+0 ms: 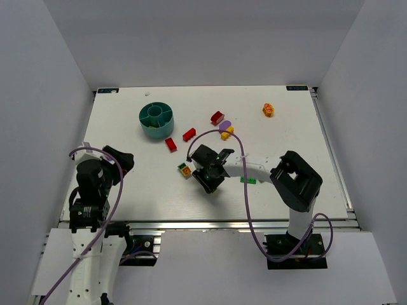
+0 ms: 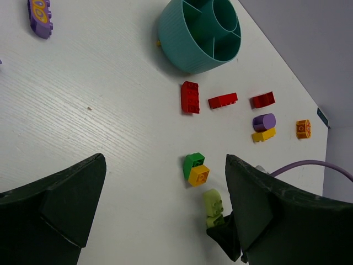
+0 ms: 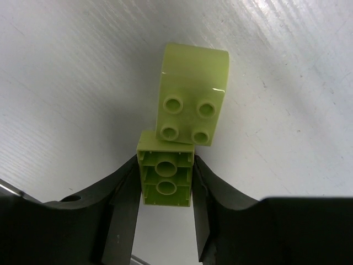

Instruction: Sort the legos into containers by color

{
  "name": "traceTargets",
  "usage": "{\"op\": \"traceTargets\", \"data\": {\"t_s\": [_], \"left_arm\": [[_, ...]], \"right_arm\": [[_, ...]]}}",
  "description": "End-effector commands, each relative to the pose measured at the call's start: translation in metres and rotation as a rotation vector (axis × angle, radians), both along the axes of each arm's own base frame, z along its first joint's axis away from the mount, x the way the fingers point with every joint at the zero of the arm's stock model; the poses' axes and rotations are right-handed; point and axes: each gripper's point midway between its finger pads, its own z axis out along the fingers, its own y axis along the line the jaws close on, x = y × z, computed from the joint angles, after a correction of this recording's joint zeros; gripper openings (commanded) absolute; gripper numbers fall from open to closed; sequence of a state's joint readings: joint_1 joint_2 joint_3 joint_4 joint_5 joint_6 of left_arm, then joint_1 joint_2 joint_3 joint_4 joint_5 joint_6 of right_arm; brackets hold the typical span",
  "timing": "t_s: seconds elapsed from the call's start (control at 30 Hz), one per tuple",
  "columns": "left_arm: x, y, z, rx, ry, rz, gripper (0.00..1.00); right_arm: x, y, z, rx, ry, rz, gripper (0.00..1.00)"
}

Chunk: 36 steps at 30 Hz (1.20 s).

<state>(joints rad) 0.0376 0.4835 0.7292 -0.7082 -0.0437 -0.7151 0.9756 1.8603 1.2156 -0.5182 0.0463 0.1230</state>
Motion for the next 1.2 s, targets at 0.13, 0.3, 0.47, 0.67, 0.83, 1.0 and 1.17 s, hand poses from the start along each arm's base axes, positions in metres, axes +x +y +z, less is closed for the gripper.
{"op": "traceTargets", "data": {"t_s": [0.13, 0.3, 0.47, 0.67, 0.83, 1.0, 1.17], "left_arm": [[-0.002, -0.003, 0.011, -0.019, -0.036, -0.01, 0.95], [0.002, -0.007, 0.008, -0.034, -0.038, -0.027, 0.93], [0.004, -0.014, 0.01, -0.052, -0.035, -0.063, 0.92], [0.004, -0.022, 0.017, -0.083, -0.057, -0.096, 0.91], [0.0, -0.044, 0.022, -0.15, -0.063, -0.201, 0.91], [-0.008, -0.065, 0.031, -0.186, -0.085, -0.328, 0.91], [-0.015, -0.089, 0.034, -0.246, -0.125, -0.47, 0.9]], "right_arm": [[-0.002, 0.0, 0.037, 0.095, -0.078, 0.119, 0.04], [-0.018, -0.001, 0.066, 0.193, -0.127, 0.377, 0.0], [-0.027, 0.01, 0.101, 0.331, -0.181, 0.661, 0.0], [-0.026, 0.038, 0.156, 0.509, -0.382, 0.956, 0.0], [-0.009, 0.061, 0.188, 0.549, -0.575, 1.07, 0.0], [0.011, 0.083, 0.212, 0.59, -0.66, 1.041, 0.0], [0.025, 0.1, 0.241, 0.652, -0.709, 0.986, 0.0]]}}
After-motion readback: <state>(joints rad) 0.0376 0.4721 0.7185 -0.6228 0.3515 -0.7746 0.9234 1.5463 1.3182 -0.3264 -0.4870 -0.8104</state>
